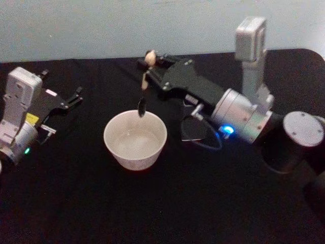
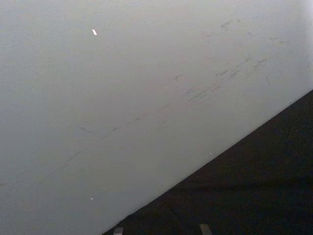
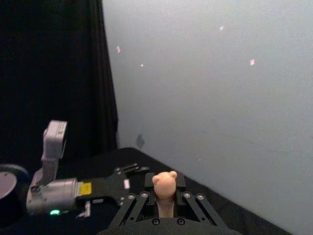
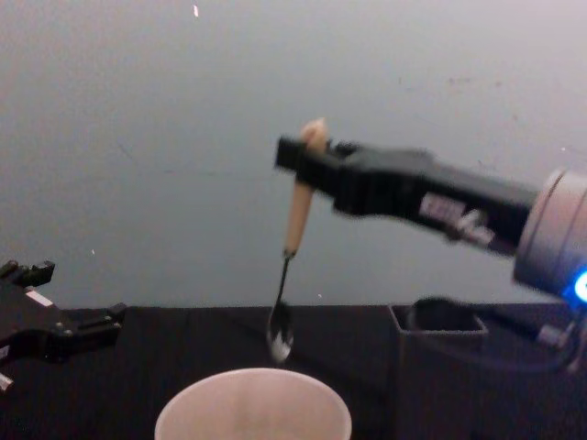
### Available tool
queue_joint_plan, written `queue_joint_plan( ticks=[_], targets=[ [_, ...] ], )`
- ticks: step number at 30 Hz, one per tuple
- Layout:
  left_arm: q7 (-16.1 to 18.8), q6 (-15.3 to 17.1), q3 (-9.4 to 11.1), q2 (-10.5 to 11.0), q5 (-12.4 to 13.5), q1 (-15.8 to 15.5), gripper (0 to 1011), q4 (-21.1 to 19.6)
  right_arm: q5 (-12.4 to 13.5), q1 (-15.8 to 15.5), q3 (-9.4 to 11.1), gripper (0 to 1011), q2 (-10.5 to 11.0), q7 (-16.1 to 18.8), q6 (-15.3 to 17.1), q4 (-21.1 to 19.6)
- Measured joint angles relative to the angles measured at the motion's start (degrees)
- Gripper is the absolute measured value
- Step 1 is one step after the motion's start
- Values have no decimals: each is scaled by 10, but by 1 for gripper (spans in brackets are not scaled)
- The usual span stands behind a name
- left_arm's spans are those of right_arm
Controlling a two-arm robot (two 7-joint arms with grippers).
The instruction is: Pick up the stirring spoon with one hand, stir inside the cup, then place it back in its original position.
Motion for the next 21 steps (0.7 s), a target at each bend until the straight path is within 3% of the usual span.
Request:
queue_joint_plan(
  ticks=[7,21],
  targets=[
    [0,0,0,0,0,0,1001,0,-22,4,-26,222,-14,11,-23,41],
    [0,0,0,0,0,0,1001,0,-49,9,-38,222,-37,14,-36,103]
  ],
)
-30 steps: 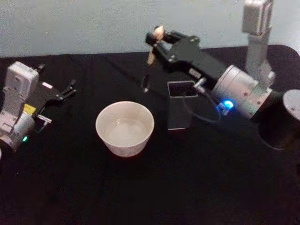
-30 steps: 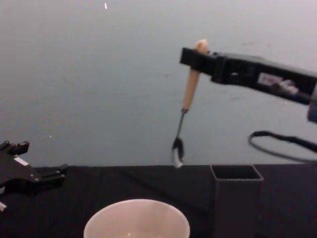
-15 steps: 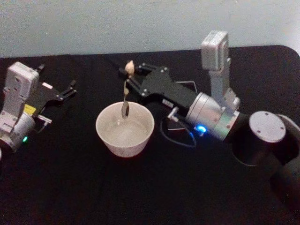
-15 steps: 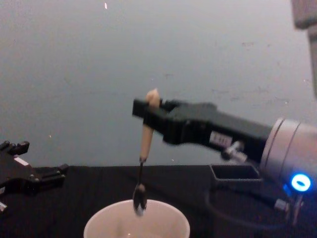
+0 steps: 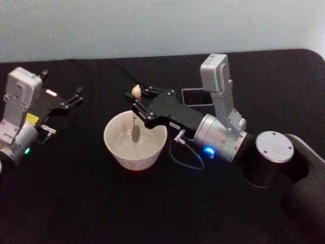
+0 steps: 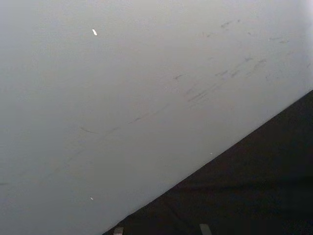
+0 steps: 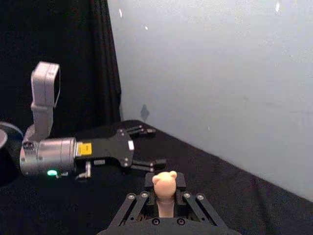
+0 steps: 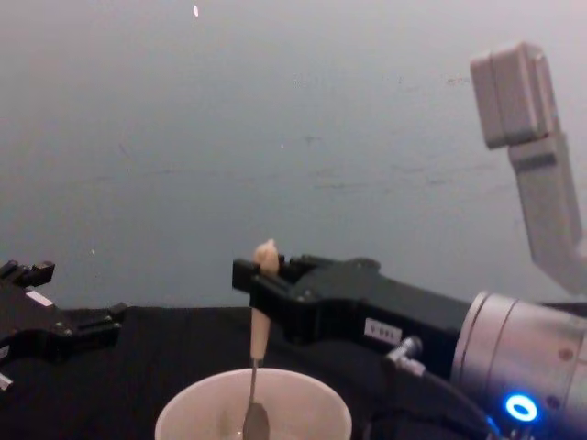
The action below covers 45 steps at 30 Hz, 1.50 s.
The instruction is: Pick up the stirring spoon with one hand, stir inside the cup, then place it back in its original position.
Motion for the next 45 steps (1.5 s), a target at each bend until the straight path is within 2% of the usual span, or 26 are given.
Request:
queue_joint_plan(
  ticks=[11,22,29,36,45],
  targets=[
    [0,0,0,0,0,0,1001,0,-18,2,-3,222,-14,2,-7,28],
    [0,0,0,0,0,0,1001,0,-27,-1,5,222,-17,-2,-8,30],
    [0,0,0,0,0,0,1002,0,-23,-12,14,222,-4,3,-6,10],
    [0,0,0,0,0,0,1001,0,-8,-31,24,222,20,13,4,-22],
    [0,0,0,0,0,0,1001,0,9,-56,28,222,46,21,17,-60]
  ],
)
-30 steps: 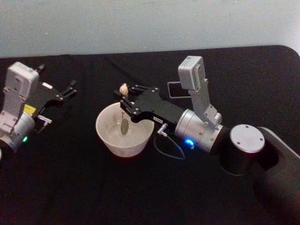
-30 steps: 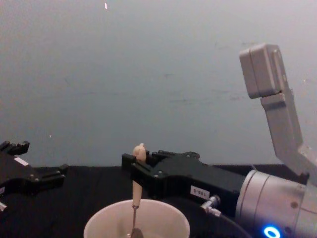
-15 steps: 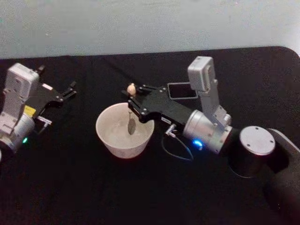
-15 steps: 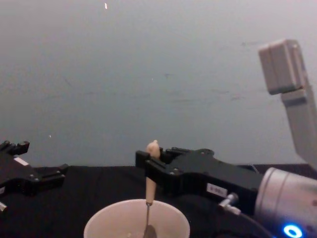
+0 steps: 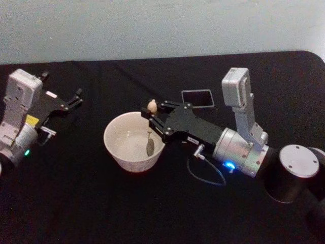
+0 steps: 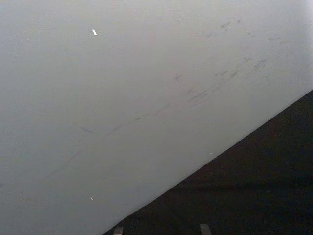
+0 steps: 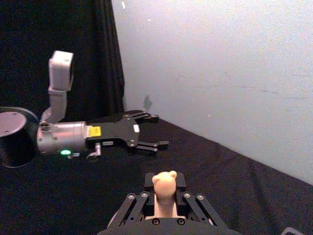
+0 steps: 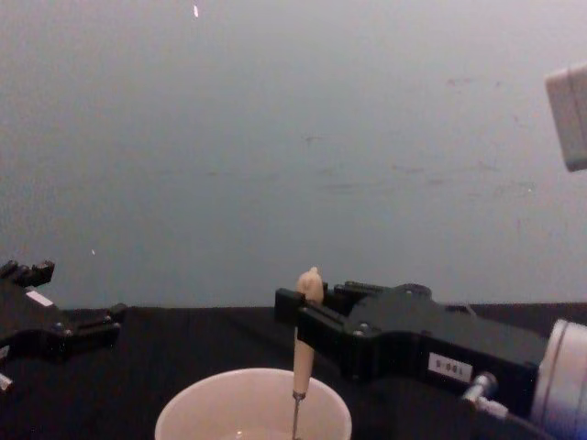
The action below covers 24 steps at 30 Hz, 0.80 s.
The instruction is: Pick up the stirring spoon with one hand, stir inside the cup, then place it back in its original position.
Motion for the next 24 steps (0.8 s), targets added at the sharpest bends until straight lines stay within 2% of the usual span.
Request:
queue_joint_plan(
  ticks=[8,13,19,24],
  targets=[
    [0,0,0,0,0,0,1001,0,14,-15,-7,221,14,9,6,-27],
    [0,0,0,0,0,0,1001,0,15,-16,-17,221,13,10,6,-31],
    [0,0,0,0,0,0,1001,0,1,-3,-33,222,-4,0,2,-12],
    [0,0,0,0,0,0,1001,0,-9,9,-36,222,-20,-9,-2,8]
  ],
)
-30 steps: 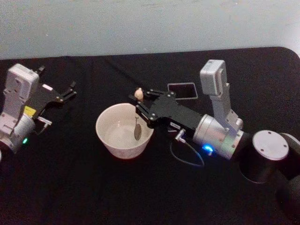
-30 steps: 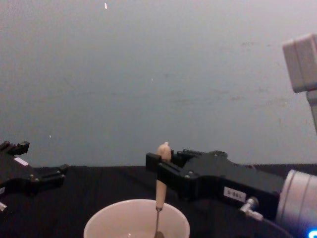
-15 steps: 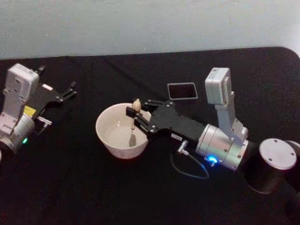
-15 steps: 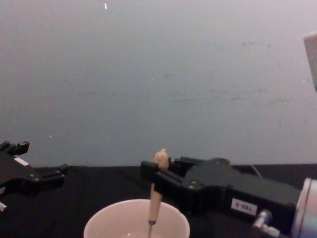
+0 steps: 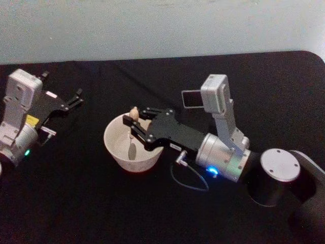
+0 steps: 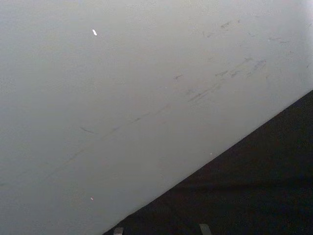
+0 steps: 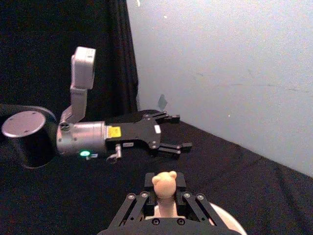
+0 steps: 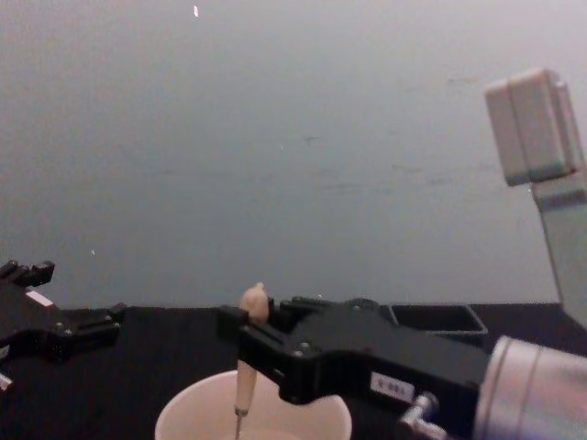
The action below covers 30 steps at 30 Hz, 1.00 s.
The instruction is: Pick up the stirring spoon with one hand, stir inside the cup, then place it back in its original position.
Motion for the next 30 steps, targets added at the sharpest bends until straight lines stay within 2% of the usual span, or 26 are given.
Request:
queue_joint_plan(
  ticks=[8,14,21,30],
  targets=[
    [0,0,0,0,0,0,1001,0,-11,19,3,221,-23,-14,-8,27],
    [0,0,0,0,0,0,1001,0,-20,24,10,222,-29,-21,-11,38],
    [0,0,0,0,0,0,1001,0,-22,23,19,222,-28,-23,-11,40],
    [0,0,0,0,0,0,1001,0,-15,9,34,221,-11,-21,-3,18]
  ],
)
